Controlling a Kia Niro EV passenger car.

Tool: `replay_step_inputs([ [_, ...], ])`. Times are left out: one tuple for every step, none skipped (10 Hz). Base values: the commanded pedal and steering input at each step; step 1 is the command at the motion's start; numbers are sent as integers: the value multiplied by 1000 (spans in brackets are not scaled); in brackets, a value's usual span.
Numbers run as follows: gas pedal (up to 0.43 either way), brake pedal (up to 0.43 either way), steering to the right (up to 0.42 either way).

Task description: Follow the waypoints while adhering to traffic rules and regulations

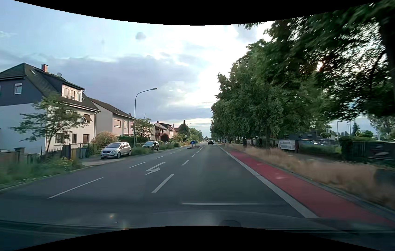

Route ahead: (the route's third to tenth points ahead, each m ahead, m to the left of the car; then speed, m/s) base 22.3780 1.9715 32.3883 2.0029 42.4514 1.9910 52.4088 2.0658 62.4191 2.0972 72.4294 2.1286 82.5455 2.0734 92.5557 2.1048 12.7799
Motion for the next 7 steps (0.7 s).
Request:
replay_step_inputs([
  [130,0,-2],
  [118,0,-2],
  [110,0,-2],
  [110,0,-2],
  [110,0,-2],
  [98,0,-2],
  [98,0,-2],
])
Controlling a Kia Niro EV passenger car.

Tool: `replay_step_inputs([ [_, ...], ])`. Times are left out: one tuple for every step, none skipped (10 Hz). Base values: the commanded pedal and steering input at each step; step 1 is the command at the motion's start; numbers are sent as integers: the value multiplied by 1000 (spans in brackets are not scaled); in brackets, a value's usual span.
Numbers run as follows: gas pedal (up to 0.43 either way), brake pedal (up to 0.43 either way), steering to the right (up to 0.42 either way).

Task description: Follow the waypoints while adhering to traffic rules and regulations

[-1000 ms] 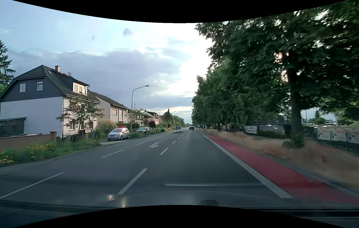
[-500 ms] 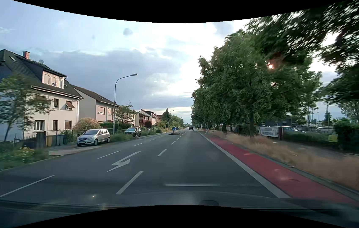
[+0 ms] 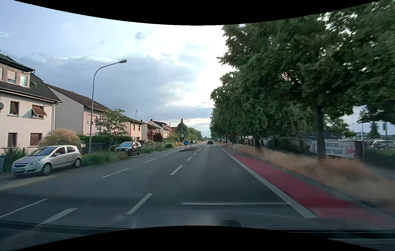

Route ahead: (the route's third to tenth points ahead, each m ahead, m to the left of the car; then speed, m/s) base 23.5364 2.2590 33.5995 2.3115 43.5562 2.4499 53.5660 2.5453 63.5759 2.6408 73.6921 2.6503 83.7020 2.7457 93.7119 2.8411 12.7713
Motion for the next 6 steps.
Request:
replay_step_inputs([
  [87,0,-2],
  [87,0,-3],
  [87,0,-3],
  [87,0,-3],
  [87,0,-3],
  [79,0,-4],
])
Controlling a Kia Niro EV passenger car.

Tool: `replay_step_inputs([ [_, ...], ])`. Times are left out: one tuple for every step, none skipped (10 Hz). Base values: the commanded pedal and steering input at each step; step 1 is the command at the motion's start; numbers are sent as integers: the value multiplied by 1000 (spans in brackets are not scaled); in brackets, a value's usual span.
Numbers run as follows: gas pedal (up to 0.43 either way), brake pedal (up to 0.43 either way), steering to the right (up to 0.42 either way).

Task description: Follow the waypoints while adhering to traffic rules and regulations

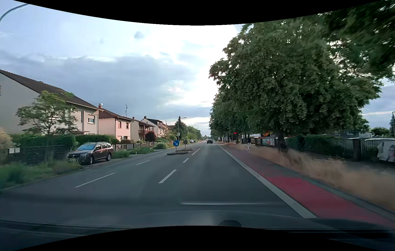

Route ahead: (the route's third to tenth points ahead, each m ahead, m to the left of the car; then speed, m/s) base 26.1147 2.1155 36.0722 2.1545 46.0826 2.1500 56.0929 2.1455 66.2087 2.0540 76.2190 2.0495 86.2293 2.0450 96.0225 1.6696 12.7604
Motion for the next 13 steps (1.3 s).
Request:
replay_step_inputs([
  [79,0,-5],
  [79,0,-6],
  [79,0,-6],
  [79,0,-6],
  [79,0,-6],
  [79,0,-6],
  [79,0,-5],
  [79,0,-5],
  [79,0,-5],
  [79,0,-5],
  [79,0,-4],
  [79,0,-4],
  [79,0,-4],
])
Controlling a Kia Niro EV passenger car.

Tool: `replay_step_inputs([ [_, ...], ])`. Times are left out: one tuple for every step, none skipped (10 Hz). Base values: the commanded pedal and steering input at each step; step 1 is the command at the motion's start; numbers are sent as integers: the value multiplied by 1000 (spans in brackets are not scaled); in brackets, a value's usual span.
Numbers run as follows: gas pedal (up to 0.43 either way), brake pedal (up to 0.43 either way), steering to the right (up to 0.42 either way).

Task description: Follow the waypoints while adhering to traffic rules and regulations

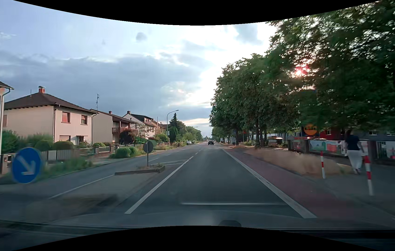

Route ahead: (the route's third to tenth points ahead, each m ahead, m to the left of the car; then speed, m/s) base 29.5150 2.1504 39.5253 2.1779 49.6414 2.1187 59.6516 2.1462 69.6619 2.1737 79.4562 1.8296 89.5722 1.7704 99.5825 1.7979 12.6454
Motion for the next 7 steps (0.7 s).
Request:
replay_step_inputs([
  [79,0,-4],
  [79,0,-4],
  [79,0,-4],
  [79,0,-4],
  [79,0,-4],
  [79,0,-4],
  [79,0,-4],
])
